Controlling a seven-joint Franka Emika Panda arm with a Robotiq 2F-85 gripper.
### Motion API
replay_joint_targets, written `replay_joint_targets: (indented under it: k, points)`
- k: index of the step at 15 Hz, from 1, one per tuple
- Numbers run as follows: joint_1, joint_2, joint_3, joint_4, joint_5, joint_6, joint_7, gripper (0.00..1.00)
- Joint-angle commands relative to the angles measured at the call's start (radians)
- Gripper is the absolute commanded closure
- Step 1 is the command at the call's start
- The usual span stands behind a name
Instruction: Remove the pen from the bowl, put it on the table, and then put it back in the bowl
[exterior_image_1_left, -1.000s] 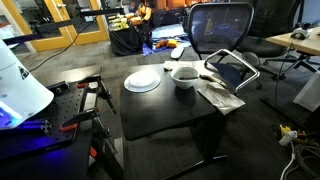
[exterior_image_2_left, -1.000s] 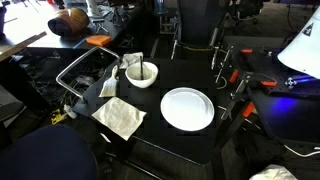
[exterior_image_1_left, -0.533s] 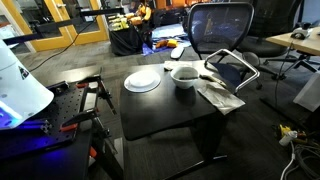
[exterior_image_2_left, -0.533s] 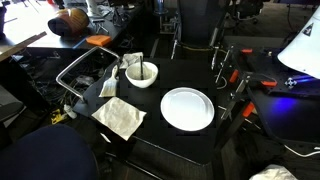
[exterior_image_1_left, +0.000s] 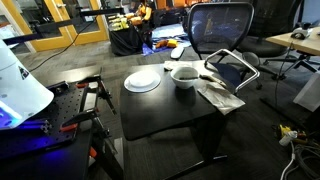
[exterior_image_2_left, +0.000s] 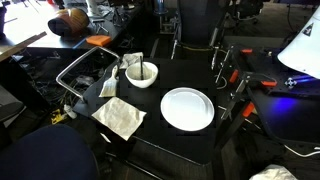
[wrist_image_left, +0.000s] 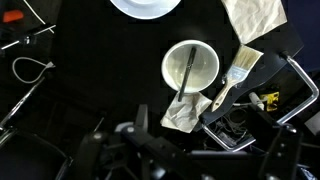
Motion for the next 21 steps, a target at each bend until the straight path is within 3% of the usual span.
replay_joint_targets:
  k: [1,11,21]
  points:
    - [0.018,0.019,-0.038,0.017,-0.033,0.003,0.04,0.0]
    - [0.03,0.182,-0.127,0.026,-0.072,0.226,0.088,0.0]
    - [0.143,0.394,-0.254,0.092,-0.103,0.321,0.157,0.0]
